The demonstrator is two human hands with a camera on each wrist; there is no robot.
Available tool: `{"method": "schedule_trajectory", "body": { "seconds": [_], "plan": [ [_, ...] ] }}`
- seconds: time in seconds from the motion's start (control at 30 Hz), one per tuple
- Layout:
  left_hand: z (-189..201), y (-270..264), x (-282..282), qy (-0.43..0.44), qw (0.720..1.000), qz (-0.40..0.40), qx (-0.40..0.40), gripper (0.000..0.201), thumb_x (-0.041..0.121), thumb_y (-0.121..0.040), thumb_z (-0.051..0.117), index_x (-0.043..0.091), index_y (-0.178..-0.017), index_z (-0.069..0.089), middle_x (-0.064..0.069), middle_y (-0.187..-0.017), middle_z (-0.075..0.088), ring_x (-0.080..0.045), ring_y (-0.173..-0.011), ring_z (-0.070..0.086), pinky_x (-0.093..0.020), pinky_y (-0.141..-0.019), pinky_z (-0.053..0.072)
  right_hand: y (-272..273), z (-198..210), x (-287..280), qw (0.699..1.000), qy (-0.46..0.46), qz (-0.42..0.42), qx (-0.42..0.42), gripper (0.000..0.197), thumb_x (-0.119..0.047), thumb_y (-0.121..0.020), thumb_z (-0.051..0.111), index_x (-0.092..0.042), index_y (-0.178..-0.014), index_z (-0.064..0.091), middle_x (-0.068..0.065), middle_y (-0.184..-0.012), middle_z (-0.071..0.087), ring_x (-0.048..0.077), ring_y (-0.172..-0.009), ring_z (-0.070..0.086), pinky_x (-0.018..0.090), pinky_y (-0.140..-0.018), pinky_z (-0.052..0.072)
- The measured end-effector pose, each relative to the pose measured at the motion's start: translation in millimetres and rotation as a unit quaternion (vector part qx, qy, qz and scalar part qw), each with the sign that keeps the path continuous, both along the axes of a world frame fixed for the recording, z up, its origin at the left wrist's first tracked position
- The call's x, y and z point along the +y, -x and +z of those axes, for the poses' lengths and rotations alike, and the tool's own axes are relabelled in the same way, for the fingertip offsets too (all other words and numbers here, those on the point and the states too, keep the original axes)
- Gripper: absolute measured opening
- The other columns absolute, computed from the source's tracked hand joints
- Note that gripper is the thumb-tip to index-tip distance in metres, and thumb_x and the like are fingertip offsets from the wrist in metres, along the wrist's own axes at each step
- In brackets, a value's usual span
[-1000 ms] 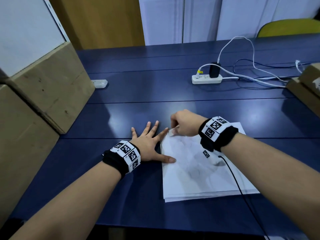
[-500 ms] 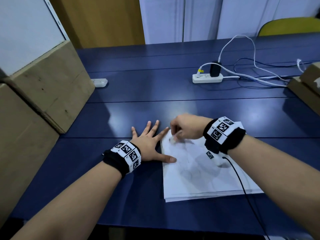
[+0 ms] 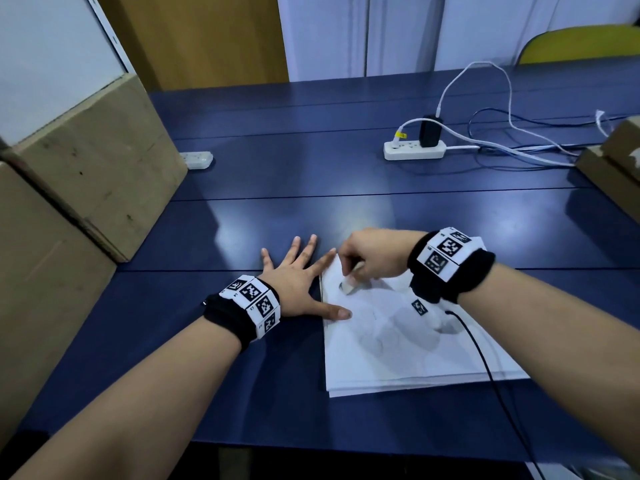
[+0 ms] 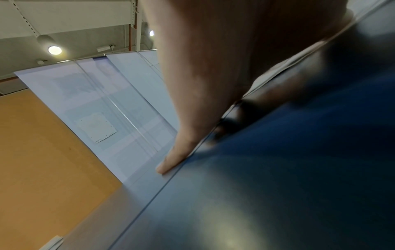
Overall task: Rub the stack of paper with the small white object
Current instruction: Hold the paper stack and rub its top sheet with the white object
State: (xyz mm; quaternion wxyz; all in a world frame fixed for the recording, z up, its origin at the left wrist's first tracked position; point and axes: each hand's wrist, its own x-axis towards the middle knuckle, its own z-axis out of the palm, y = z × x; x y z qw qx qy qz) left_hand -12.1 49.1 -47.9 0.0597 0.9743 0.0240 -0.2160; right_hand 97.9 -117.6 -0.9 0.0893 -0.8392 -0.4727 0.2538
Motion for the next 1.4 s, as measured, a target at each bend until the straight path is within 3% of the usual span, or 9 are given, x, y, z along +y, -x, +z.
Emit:
{"method": "schedule_trajectory", "body": {
  "seconds": [0.13,0.23,0.33,0.5,0.7,0.87,1.07,1.27,1.4],
  "plan": [
    [1,1,0,0.005,1.0,0.0,-0.001,0.124,0.1,-0.054,0.042,0.049,-0.15,-0.017,0.007,-0.159,-0.032,-0.02,-0.144,-0.032,-0.075,-0.106,-0.011,-9,0,5,0.993,-0.055,-0.068,-0.079,0.01,-0.029,-0.09,0.066,-0.022,-0.094,0.062,-0.001,-0.097,0.065,0.022,-0.101,0.06,0.028,-0.076,0.043],
    [0,0,-1,0.003,1.0,0.0,-0.001,0.124,0.1,-0.054,0.043,0.049,-0.15,-0.017,0.007,-0.158,-0.033,-0.02,-0.144,-0.033,-0.075,-0.106,-0.011,-1,2,-1,0.999,-0.02,-0.011,-0.031,0.015,-0.03,-0.086,0.072,-0.018,-0.088,0.063,-0.003,-0.085,0.067,0.018,-0.086,0.065,0.032,-0.075,0.052],
    [1,0,0,0.003,1.0,-0.001,0.0,0.124,0.1,-0.054,0.043,0.049,-0.15,-0.017,0.007,-0.158,-0.033,-0.02,-0.144,-0.033,-0.075,-0.106,-0.01,5,2,-2,0.999,0.026,0.032,0.025,0.025,-0.036,-0.081,0.079,-0.016,-0.09,0.068,-0.004,-0.077,0.07,-0.001,-0.058,0.059,0.024,-0.062,0.049],
    [2,1,-1,0.007,1.0,0.002,0.0,0.123,0.099,-0.055,0.044,0.048,-0.15,-0.015,0.006,-0.159,-0.032,-0.021,-0.144,-0.033,-0.076,-0.105,-0.011,-11,3,4,0.992,-0.042,-0.094,-0.075,0.017,-0.033,-0.088,0.069,-0.02,-0.096,0.063,-0.001,-0.095,0.063,0.02,-0.097,0.058,0.032,-0.079,0.049],
    [1,1,0,-0.001,1.0,0.0,0.003,0.124,0.1,-0.055,0.043,0.048,-0.149,-0.018,0.007,-0.157,-0.034,-0.02,-0.144,-0.033,-0.076,-0.106,-0.01,6,5,-10,0.998,0.031,0.008,0.047,0.023,-0.031,-0.084,0.076,-0.012,-0.096,0.068,-0.003,-0.077,0.07,0.013,-0.064,0.062,0.025,-0.062,0.049],
    [2,0,-1,0.0,1.0,0.003,0.001,0.122,0.099,-0.055,0.043,0.05,-0.149,-0.017,0.008,-0.158,-0.033,-0.02,-0.144,-0.033,-0.076,-0.105,-0.01,-13,3,-1,0.991,-0.062,-0.1,-0.058,0.016,-0.032,-0.087,0.07,-0.019,-0.092,0.064,-0.005,-0.084,0.065,0.02,-0.091,0.063,0.028,-0.071,0.045],
    [0,1,0,-0.002,1.0,0.0,0.0,0.124,0.1,-0.055,0.043,0.048,-0.15,-0.017,0.008,-0.157,-0.034,-0.02,-0.144,-0.033,-0.075,-0.106,-0.011,-1,3,-12,0.997,0.034,0.013,0.066,0.023,-0.032,-0.082,0.079,-0.013,-0.091,0.068,0.0,-0.076,0.07,0.014,-0.063,0.062,0.022,-0.058,0.046],
    [-1,0,0,-0.002,1.0,0.0,0.0,0.122,0.101,-0.053,0.041,0.05,-0.148,-0.017,0.008,-0.158,-0.033,-0.02,-0.145,-0.032,-0.076,-0.105,-0.011,-15,0,-2,0.99,-0.058,-0.116,-0.06,0.018,-0.037,-0.086,0.071,-0.024,-0.09,0.061,-0.007,-0.084,0.06,0.02,-0.089,0.06,0.027,-0.071,0.043],
    [-2,0,0,-0.002,1.0,-0.002,0.001,0.124,0.102,-0.052,0.04,0.05,-0.148,-0.018,0.008,-0.157,-0.034,-0.02,-0.144,-0.033,-0.076,-0.105,-0.01,-7,0,-11,0.999,-0.022,-0.029,-0.005,0.015,-0.027,-0.084,0.073,-0.017,-0.094,0.069,0.001,-0.087,0.071,0.015,-0.077,0.062,0.026,-0.07,0.047]
  ]
}}
